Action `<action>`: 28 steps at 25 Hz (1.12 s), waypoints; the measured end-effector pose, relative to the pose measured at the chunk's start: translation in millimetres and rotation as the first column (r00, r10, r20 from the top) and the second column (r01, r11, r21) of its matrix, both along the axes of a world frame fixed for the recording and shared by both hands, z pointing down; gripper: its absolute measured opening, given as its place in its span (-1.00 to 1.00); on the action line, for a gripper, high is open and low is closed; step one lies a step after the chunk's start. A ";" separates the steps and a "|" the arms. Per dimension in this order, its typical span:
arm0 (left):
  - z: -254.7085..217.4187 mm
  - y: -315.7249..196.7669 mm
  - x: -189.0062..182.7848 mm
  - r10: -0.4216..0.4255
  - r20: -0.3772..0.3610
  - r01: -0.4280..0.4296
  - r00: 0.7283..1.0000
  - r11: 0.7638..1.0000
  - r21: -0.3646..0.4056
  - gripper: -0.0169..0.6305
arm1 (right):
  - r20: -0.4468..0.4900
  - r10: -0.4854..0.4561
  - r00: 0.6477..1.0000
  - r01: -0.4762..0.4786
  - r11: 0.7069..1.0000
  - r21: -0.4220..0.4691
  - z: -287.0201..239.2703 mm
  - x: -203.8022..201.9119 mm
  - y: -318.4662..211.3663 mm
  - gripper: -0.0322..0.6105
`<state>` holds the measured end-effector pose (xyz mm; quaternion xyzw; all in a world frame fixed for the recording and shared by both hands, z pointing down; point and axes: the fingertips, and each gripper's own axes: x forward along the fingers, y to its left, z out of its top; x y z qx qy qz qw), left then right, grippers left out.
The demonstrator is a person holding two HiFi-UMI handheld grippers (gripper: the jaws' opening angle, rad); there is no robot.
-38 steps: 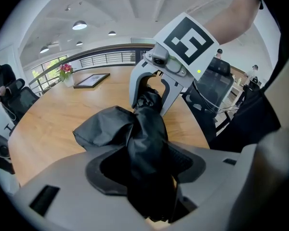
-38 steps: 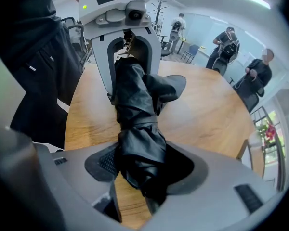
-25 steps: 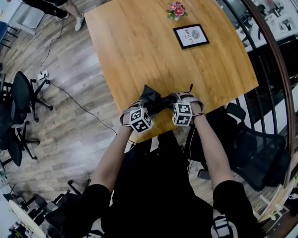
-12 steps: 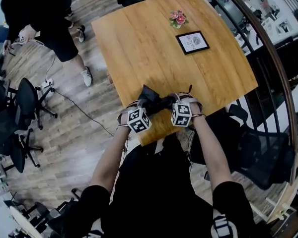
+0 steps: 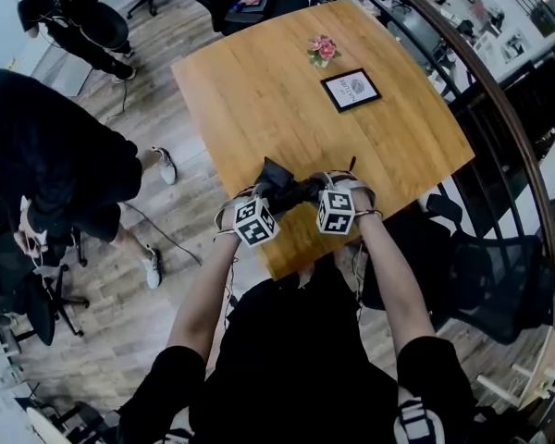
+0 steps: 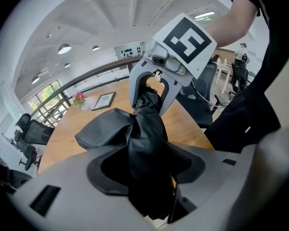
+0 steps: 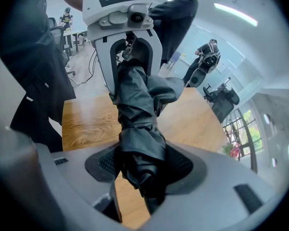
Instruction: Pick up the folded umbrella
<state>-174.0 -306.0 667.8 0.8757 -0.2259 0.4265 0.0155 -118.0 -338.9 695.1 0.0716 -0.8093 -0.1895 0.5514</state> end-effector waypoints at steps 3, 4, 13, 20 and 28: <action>-10.7 -6.6 -4.4 0.020 0.006 -0.020 1.000 1.000 0.022 -0.18 | 0.008 0.023 1.000 -0.024 1.000 0.019 -11.2 -3.6 -5.2 -0.09; -14.4 -9.0 -6.5 0.027 0.008 -0.027 1.000 0.999 0.026 -0.18 | 0.011 0.029 1.000 -0.029 0.999 0.030 -14.9 -5.4 -8.2 -0.09; -36.3 -28.4 -7.7 0.082 0.028 -0.083 0.996 0.995 0.049 -0.18 | 0.040 0.068 0.997 -0.071 0.996 0.055 -37.6 -6.2 -25.1 -0.09; -48.7 -44.5 0.5 0.107 0.034 -0.109 0.994 0.991 0.071 -0.18 | 0.048 0.093 0.994 -0.097 0.992 0.077 -50.7 2.3 -40.6 -0.09; -62.3 -52.6 2.1 0.117 0.038 -0.120 0.992 0.989 0.088 -0.18 | 0.053 0.103 0.993 -0.107 0.991 0.077 -63.1 3.8 -46.8 -0.09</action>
